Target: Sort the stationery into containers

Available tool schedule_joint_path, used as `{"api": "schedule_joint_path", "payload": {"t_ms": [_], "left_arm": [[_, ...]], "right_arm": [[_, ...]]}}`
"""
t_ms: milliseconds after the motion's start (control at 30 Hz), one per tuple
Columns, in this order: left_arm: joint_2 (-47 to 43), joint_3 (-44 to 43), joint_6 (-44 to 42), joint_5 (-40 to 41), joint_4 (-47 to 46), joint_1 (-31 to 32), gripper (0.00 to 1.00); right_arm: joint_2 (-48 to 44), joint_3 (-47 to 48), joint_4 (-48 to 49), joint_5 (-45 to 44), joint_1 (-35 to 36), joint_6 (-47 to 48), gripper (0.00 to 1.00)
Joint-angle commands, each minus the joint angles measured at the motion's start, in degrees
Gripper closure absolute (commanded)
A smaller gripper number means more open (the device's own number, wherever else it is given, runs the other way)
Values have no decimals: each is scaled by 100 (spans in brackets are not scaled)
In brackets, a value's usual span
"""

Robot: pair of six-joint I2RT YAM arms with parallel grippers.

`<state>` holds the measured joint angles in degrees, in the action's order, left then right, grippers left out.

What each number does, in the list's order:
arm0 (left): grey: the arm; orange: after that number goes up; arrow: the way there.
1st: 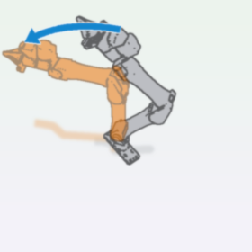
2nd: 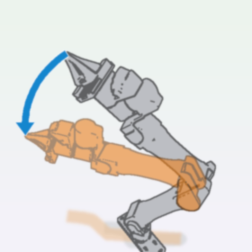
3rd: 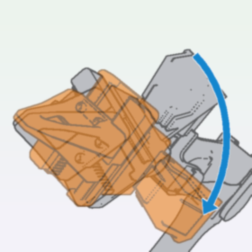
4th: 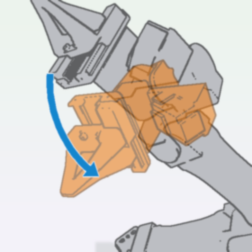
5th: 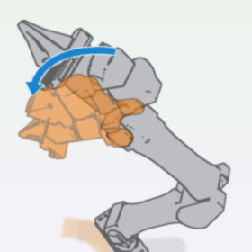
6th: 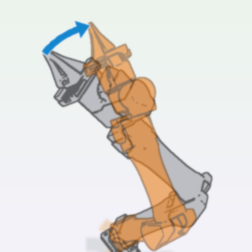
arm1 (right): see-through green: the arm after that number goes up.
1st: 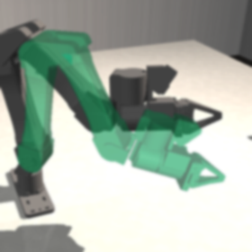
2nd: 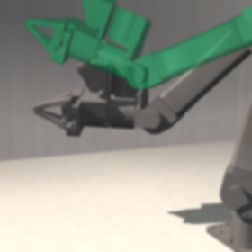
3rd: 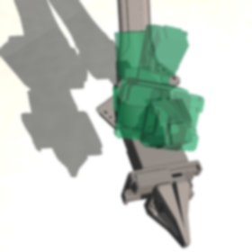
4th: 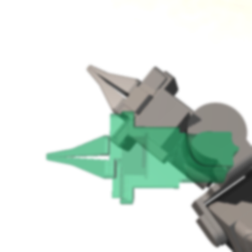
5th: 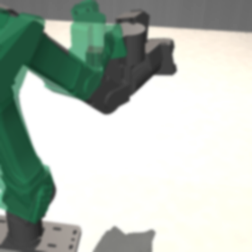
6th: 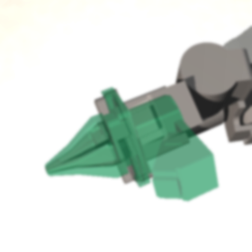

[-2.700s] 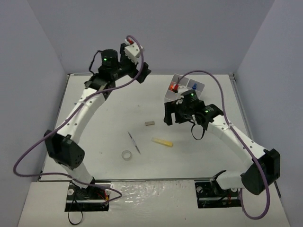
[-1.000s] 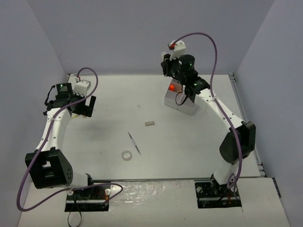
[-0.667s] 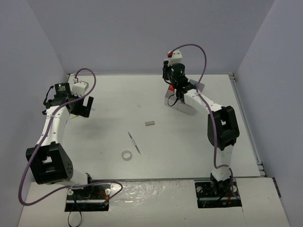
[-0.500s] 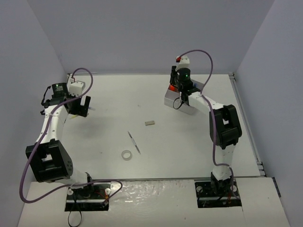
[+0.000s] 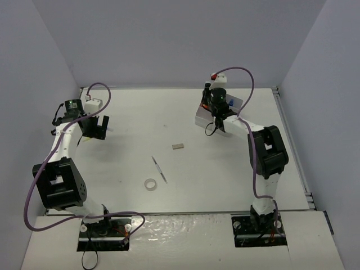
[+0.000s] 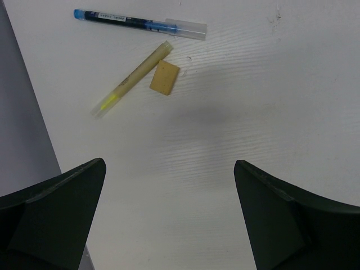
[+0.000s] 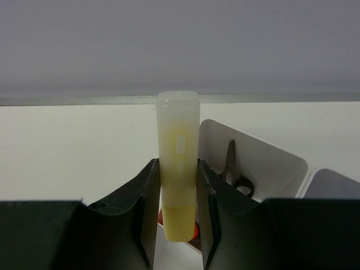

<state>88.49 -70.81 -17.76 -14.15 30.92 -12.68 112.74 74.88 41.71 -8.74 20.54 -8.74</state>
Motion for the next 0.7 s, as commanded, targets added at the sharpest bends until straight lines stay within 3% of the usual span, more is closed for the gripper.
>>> {"api": "schedule_joint_path", "payload": {"t_ms": [0, 300, 667], "left_arm": [[-275, -195, 22, -35, -218, -97, 3], [-227, -247, 127, -80, -239, -103, 3], [-227, -98, 150, -41, -374, -112, 3]], "right_arm": [[-587, -103, 487, -180, -132, -80, 100], [-1076, -142, 515, 280, -266, -171, 100], [-472, 287, 396, 333, -437, -307, 100]]}}
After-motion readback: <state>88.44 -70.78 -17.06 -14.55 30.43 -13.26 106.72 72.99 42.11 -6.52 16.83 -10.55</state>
